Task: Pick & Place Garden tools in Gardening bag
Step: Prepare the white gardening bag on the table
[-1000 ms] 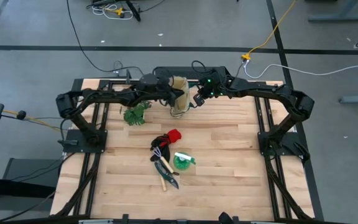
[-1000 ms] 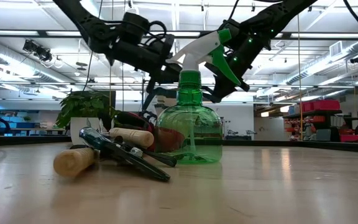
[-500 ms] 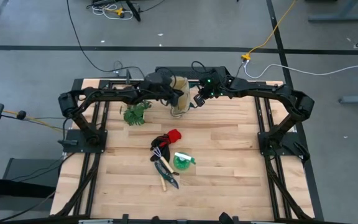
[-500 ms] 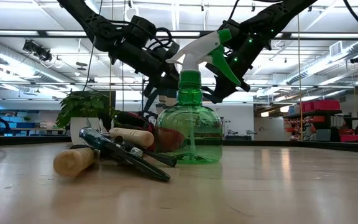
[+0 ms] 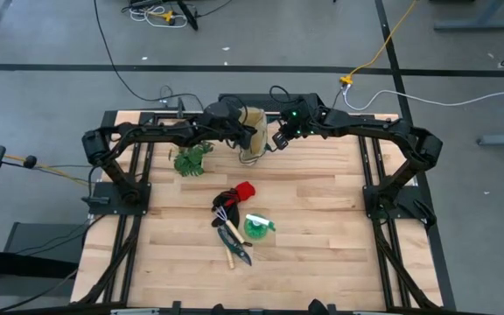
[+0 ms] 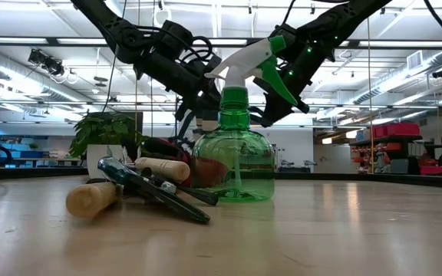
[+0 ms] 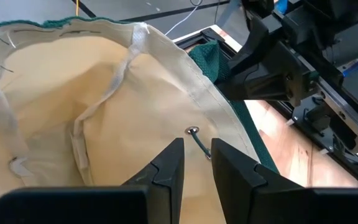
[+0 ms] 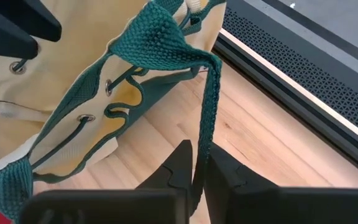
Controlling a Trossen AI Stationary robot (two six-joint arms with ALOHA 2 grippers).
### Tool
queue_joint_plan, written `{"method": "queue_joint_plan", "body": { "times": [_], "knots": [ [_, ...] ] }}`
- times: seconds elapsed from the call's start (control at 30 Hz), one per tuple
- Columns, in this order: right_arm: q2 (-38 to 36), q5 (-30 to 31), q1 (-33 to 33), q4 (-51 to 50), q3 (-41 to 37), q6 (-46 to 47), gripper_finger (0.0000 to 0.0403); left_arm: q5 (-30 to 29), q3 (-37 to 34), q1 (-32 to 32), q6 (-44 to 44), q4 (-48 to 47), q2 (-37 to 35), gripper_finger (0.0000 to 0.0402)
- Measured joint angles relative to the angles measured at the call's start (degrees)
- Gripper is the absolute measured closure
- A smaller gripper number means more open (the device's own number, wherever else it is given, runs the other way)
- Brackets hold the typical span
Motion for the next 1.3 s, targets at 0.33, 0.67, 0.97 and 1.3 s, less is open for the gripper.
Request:
{"method": "queue_joint_plan", "body": {
  "times": [0.33,0.67,0.97,1.3],
  "knots": [
    [0.0,-2.1,0.0,0.5,0.0,0.0,0.0363,0.0,0.0,0.0,0.0,0.0,0.0,0.0314],
    [0.0,-2.9,0.0,1.4,0.0,-0.2,0.031,0.0,0.0,0.0,0.0,-0.9,0.0,0.0314],
    [0.0,-3.0,0.1,1.4,0.0,-0.9,0.0257,0.0,0.0,0.0,0.1,-1.2,0.0,0.0314],
    [0.0,-3.0,0.1,1.4,0.0,-1.2,0.0223,0.0,0.0,0.0,0.9,-1.2,0.0,0.0314]
  ]
}}
